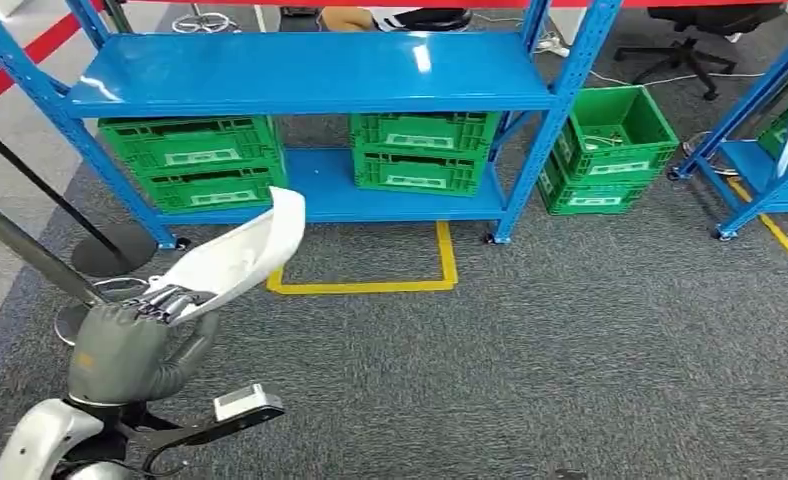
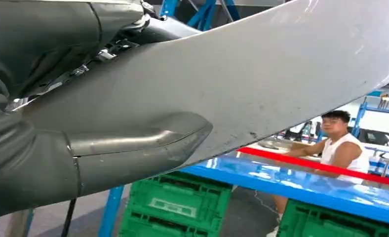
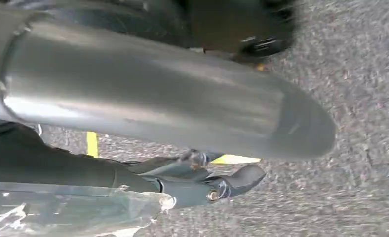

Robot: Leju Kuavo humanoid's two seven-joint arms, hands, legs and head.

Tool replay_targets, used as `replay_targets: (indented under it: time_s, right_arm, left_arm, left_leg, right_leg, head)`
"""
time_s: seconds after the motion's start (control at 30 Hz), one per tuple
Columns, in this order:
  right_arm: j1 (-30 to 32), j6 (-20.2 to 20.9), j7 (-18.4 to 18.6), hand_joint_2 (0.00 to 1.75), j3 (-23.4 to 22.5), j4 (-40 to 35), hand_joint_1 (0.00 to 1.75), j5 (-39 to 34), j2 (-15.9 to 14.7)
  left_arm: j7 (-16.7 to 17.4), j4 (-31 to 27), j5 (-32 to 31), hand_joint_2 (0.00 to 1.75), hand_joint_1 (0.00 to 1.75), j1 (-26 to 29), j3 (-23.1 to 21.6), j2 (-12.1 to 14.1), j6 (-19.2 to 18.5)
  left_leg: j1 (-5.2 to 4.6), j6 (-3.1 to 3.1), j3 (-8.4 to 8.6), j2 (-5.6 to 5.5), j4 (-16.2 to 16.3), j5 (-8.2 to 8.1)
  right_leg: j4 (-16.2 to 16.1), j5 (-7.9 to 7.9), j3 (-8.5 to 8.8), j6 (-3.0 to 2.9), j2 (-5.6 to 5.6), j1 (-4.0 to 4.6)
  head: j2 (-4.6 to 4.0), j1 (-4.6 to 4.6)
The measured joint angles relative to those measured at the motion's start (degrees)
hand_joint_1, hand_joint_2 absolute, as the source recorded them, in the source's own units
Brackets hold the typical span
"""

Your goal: Take the parts from the cabinet and place them on the table.

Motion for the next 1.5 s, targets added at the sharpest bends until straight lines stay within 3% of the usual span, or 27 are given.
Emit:
replay_targets:
  time_s: [0.03,0.07,0.17,0.23,0.3,0.33,0.4,0.47,0.5,0.53,0.57,0.63,0.7,0.8,0.83,0.87,0.93,0.97,1.0,1.07,1.1,1.2,1.27,1.33,1.37,1.43,1.5]
  right_arm:
    - [-0.2,0.0,0.0,0.0,0.0,0.0,0.0,-0.2,0.0]
    - [-0.3,0.0,-0.2,0.0,-0.1,0.0,0.0,-0.3,0.0]
    - [-0.2,-0.1,-0.2,0.0,-0.4,0.0,0.0,-0.5,0.3]
    - [-0.3,-0.2,-0.2,0.0,-0.5,0.0,0.0,-0.7,0.5]
    - [-0.4,-0.2,-0.2,0.0,-0.5,0.0,0.0,-0.9,0.5]
    - [-0.4,-0.3,-0.2,0.0,-0.5,0.0,0.0,-1.0,0.5]
    - [-0.4,-0.5,-0.1,0.0,-1.0,0.0,0.0,-1.3,0.5]
    - [-0.4,-0.7,-0.1,0.0,-1.4,0.0,0.0,-1.7,0.5]
    - [-0.4,-0.8,-0.1,0.0,-1.4,0.0,0.0,-1.8,0.5]
    - [-0.4,-0.8,-0.1,0.0,-1.5,-0.1,0.0,-1.9,0.5]
    - [-0.4,-0.9,-0.1,0.0,-1.5,-0.2,0.0,-2.1,0.6]
    - [-0.5,-0.9,-0.1,0.0,-1.9,-0.3,0.0,-2.4,0.6]
    - [-0.2,-0.9,0.0,0.0,-2.2,-0.5,0.0,-2.7,0.7]
    - [0.1,-1.5,0.6,0.0,-2.6,-0.5,0.0,-2.7,1.1]
    - [0.1,-1.6,0.7,0.0,-2.8,-0.5,0.0,-2.7,1.1]
    - [0.0,-1.7,0.7,0.0,-2.8,-0.5,0.0,-2.7,1.1]
    - [0.0,-1.8,1.1,0.0,-2.9,-0.7,0.0,-3.0,1.3]
    - [0.0,-1.9,1.2,0.0,-2.9,-0.9,0.0,-3.0,1.3]
    - [0.0,-1.9,1.3,0.0,-3.0,-1.0,0.0,-3.1,1.3]
    - [-0.4,-1.9,1.4,0.0,-3.1,-1.2,0.0,-3.2,1.7]
    - [-0.5,-1.9,1.4,0.0,-3.1,-1.5,0.0,-3.2,1.9]
    - [-0.2,-1.9,1.4,0.0,-3.3,-1.7,0.0,-3.4,2.1]
    - [-0.1,-1.9,1.4,0.0,-3.5,-2.1,0.0,-3.5,2.3]
    - [-0.1,-1.8,1.4,0.0,-3.6,-2.4,0.0,-3.6,2.4]
    - [0.0,-1.8,1.4,0.0,-3.7,-2.5,0.0,-3.7,2.4]
    - [0.2,-1.8,1.4,0.0,-3.7,-2.7,0.0,-3.7,2.4]
    - [0.3,-1.8,1.4,0.0,-3.8,-2.8,0.0,-3.7,2.5]
  left_arm:
    - [0.0,0.1,0.1,1.75,1.75,-0.3,0.0,-0.1,-0.2]
    - [0.0,0.1,0.1,1.75,1.75,-0.8,0.0,-0.1,-0.4]
    - [-0.1,0.5,0.2,1.75,1.75,-1.3,0.0,-0.4,-0.7]
    - [-0.1,0.7,0.2,1.75,1.75,-1.5,0.0,-0.4,-0.8]
    - [-0.2,1.0,0.2,1.75,1.75,-1.8,0.0,-0.4,-0.9]
    - [-0.2,1.2,0.2,1.75,1.75,-1.9,0.0,-0.4,-0.9]
    - [-0.4,2.0,0.2,1.75,1.75,-2.3,0.0,-0.4,-1.0]
    - [-0.5,2.4,0.2,1.75,1.75,-2.7,0.0,-0.5,-1.2]
    - [-0.5,2.6,0.2,1.75,1.75,-3.0,0.0,-0.6,-1.3]
    - [-0.6,2.7,0.2,1.75,1.75,-3.5,0.0,-0.7,-1.4]
    - [-0.8,2.9,0.2,1.75,1.75,-3.8,0.0,-0.9,-1.5]
    - [-0.9,3.2,0.2,1.75,1.75,-4.4,0.0,-1.1,-1.7]
    - [-1.0,3.9,0.4,1.75,1.75,-4.7,0.0,-1.4,-2.1]
    - [-1.0,4.8,0.7,1.75,1.75,-5.0,0.0,-1.9,-2.5]
    - [-1.0,5.0,0.8,1.75,1.75,-5.2,0.0,-1.9,-2.7]
    - [-1.0,5.6,0.8,1.75,1.75,-5.3,-0.1,-1.9,-2.9]
    - [-1.1,6.1,1.6,1.75,1.75,-5.2,0.0,-2.0,-3.7]
    - [-1.2,6.3,2.1,1.75,1.75,-5.3,0.0,-2.1,-4.2]
    - [-1.3,6.6,2.3,1.75,1.75,-5.3,-0.1,-2.1,-4.6]
    - [-1.4,7.2,2.6,1.75,1.75,-5.2,0.0,-2.4,-5.0]
    - [-1.5,7.4,2.7,1.75,1.75,-5.3,-0.1,-2.4,-5.0]
    - [-2.4,8.3,4.4,1.75,1.75,-5.5,-0.1,-2.5,-5.7]
    - [-3.4,8.8,7.1,1.75,1.75,-5.5,-0.2,-2.5,-6.8]
    - [-4.3,9.5,9.8,1.75,1.75,-5.4,-0.2,-2.5,-7.9]
    - [-4.6,9.8,10.8,1.75,1.75,-5.4,-0.2,-2.5,-8.3]
    - [-5.0,10.3,11.9,1.75,1.75,-5.4,-0.2,-2.5,-8.8]
    - [-5.2,10.6,12.7,1.75,1.75,-5.4,-0.2,-2.6,-9.2]
  left_leg:
    - [-0.14,-0.34,-0.38,0.04,0.0,0.45]
    - [-0.01,-0.72,-0.64,0.14,0.1,1.05]
    - [0.05,-1.79,-1.12,0.04,0.0,2.35]
    - [0.16,-2.56,-2.26,-0.01,2.3,-1.92]
    - [0.31,-3.02,-4.58,0.0,11.1,-9.19]
    - [0.31,-3.14,-5.37,0.0,15.1,-11.27]
    - [0.31,-3.17,-4.82,0.01,18.3,-9.9]
    - [0.31,-2.94,-0.53,0.01,13.5,-5.11]
    - [0.31,-2.75,3.05,0.02,8.8,-4.35]
    - [0.21,-2.48,6.78,0.01,3.4,-6.83]
    - [0.07,-1.95,8.67,-0.06,-0.6,-8.07]
    - [-0.23,-1.45,7.67,-0.13,0.2,-7.21]
    - [0.1,-0.29,6.41,0.12,0.3,-5.93]
    - [0.18,0.54,4.04,0.15,0.4,-3.78]
    - [0.16,0.56,3.11,0.34,0.4,-3.01]
    - [0.16,0.52,2.08,0.55,0.5,-2.29]
    - [0.19,0.3,0.1,1.15,0.6,-1.14]
    - [0.24,0.09,-0.8,1.47,0.9,-0.58]
    - [0.27,-0.18,-1.54,1.74,1.0,-0.11]
    - [-0.11,-0.91,-1.99,2.27,1.5,0.62]
    - [-0.26,-1.18,-1.8,2.84,1.6,0.95]
    - [0.12,-2.03,-1.89,3.78,1.6,1.33]
    - [0.24,-2.81,-3.19,1.37,5.5,-4.16]
    - [0.21,-2.91,-6.17,0.64,14.6,-9.73]
    - [0.21,-2.83,-7.3,0.47,18.4,-10.92]
    - [0.18,-2.41,-6.0,0.22,18.2,-9.08]
    - [0.07,-1.67,-0.4,-0.49,8.9,-4.52]
  right_leg:
    - [-3.8,-1.83,2.31,-0.19,0.36,0.11]
    - [-4.5,-1.64,2.63,-0.32,0.54,0.39]
    - [-4.1,-0.52,0.69,-1.25,0.46,0.47]
    - [-4.2,0.59,0.2,-2.34,0.18,0.14]
    - [-4.1,1.88,-1.5,-2.61,0.1,0.14]
    - [-4.0,2.53,-2.38,-2.63,0.06,0.16]
    - [-3.6,3.81,-4.4,-2.61,-0.08,0.19]
    - [-3.0,4.98,-6.58,-2.35,-0.13,0.19]
    - [-2.7,5.54,-7.33,-2.15,-0.09,0.19]
    - [-2.5,5.99,-7.87,-1.85,-0.07,0.38]
    - [-2.2,6.49,-8.11,-1.62,-0.08,0.49]
    - [-2.9,7.85,-8.05,-1.09,-0.11,0.27]
    - [-3.0,8.63,-8.83,-0.41,0.03,0.3]
    - [6.1,-2.74,-11.39,0.54,0.02,0.02]
    - [10.7,-5.47,-12.04,0.69,0.03,-0.03]
    - [14.3,-6.15,-12.33,0.87,0.03,-0.05]
    - [14.8,-2.09,-9.97,1.05,-0.03,-0.23]
    - [12.4,0.72,-7.57,1.12,-0.24,-0.32]
    - [8.7,1.86,-4.28,1.21,-0.86,-0.43]
    - [-2.4,-3.52,3.4,1.42,-3.59,0.05]
    - [-2.8,-3.96,2.56,0.19,-3.0,0.0]
    - [-2.6,-3.2,1.67,-1.64,-1.79,0.12]
    - [-2.6,-2.17,0.81,-2.42,-1.09,0.07]
    - [-2.6,-1.12,0.17,-2.84,-0.19,0.18]
    - [-2.5,-0.67,-0.39,-2.9,0.34,0.26]
    - [-2.5,-0.08,-1.16,-2.82,1.56,0.4]
    - [-2.5,0.25,-1.36,-2.6,2.84,0.5]
  head:
    - [0.0,-0.02]
    - [0.0,-0.19]
    - [0.0,0.04]
    - [0.0,-0.11]
    - [0.0,-0.26]
    - [0.0,-0.26]
    - [0.0,-0.26]
    - [0.0,-0.24]
    - [0.0,-0.26]
    - [0.02,-0.28]
    - [0.0,-0.22]
    - [0.0,-0.51]
    - [0.0,-0.5]
    - [0.0,0.18]
    - [0.0,0.15]
    - [0.0,0.18]
    - [0.0,0.18]
    - [0.0,0.22]
    - [0.0,0.18]
    - [0.0,0.46]
    - [0.0,-0.08]
    - [0.0,-0.07]
    - [0.0,-0.28]
    - [0.0,-0.28]
    - [0.0,-0.24]
    - [0.0,-0.28]
    - [0.0,-0.26]
